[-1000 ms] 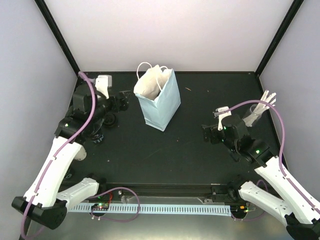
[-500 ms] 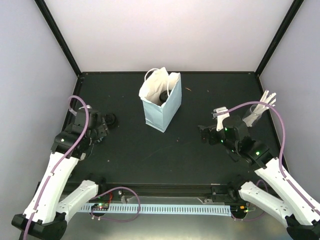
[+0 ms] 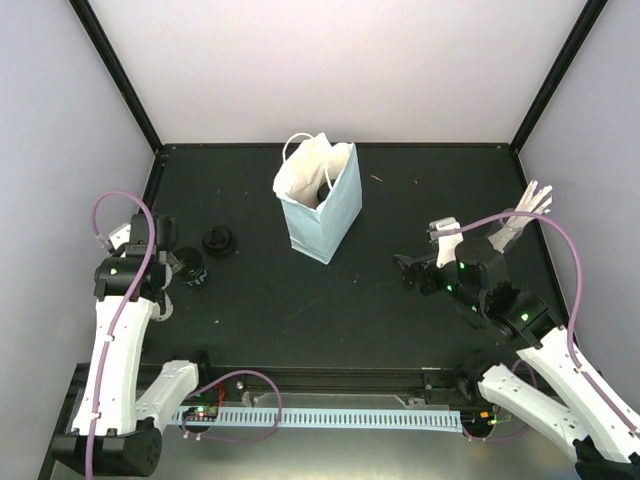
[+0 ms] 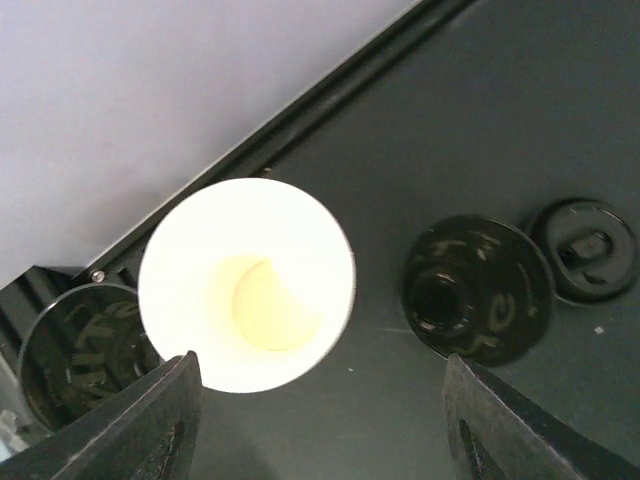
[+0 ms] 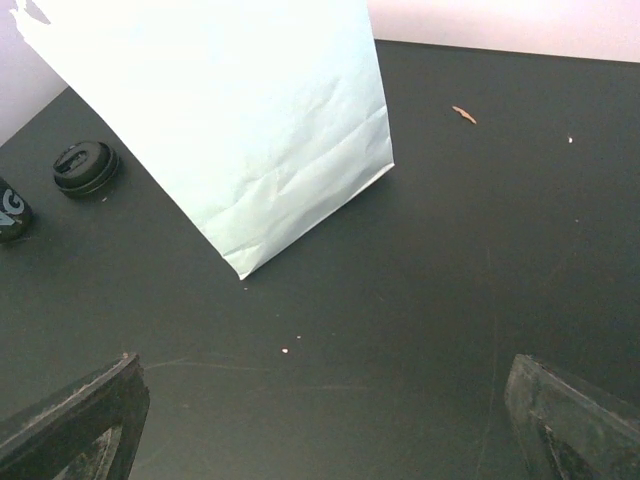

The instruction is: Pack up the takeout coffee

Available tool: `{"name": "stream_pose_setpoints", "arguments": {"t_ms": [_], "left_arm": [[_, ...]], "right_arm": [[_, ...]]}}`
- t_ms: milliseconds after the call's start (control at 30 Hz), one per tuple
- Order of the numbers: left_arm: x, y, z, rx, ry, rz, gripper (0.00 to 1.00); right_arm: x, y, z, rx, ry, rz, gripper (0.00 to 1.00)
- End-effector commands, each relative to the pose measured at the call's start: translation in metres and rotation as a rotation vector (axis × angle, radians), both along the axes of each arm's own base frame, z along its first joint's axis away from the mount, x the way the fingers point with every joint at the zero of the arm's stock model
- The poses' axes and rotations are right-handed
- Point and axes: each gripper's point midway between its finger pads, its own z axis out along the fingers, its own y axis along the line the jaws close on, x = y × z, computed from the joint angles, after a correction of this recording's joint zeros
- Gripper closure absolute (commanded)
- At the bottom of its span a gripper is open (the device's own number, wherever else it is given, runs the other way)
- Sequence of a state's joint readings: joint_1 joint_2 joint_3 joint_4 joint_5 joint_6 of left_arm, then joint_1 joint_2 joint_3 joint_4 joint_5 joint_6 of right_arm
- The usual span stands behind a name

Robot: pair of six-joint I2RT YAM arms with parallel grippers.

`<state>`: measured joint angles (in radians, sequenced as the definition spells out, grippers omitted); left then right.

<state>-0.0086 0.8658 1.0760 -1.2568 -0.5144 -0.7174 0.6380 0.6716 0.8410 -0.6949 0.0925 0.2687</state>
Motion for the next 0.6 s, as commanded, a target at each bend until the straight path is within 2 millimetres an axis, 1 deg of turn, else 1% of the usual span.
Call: {"name": "stream_pose_setpoints", "arguments": {"t_ms": [0, 133, 200, 267, 300, 567], "left_arm": [[-0.007, 0.02, -0.001, 0.029, 0.005, 0.08, 0.33], [0.002, 0.027, -0.01, 0.003, 0.021, 0.078, 0.33], [0.008, 0.028, -0.017, -0.025, 0.03, 0.063, 0.38], [0.013, 0.029, -0.02, -0.04, 0.028, 0.058, 0.45], [0.015, 0.03, -0.022, -0.043, 0.027, 0.057, 0.47], [0.032, 0.032, -0.043, -0.076, 0.076, 0.054, 0.51]], "right_arm": [[-0.002, 0.002, 0.011, 0.032, -0.034, 0.018, 0.0], [-0.004, 0.001, 0.011, 0.037, -0.037, 0.023, 0.0], [-0.006, 0.001, 0.012, 0.041, -0.043, 0.026, 0.0], [-0.006, 0.001, 0.013, 0.049, -0.051, 0.025, 0.0], [-0.006, 0.001, 0.013, 0.05, -0.055, 0.026, 0.0], [-0.006, 0.003, 0.016, 0.057, -0.063, 0.036, 0.0]]}}
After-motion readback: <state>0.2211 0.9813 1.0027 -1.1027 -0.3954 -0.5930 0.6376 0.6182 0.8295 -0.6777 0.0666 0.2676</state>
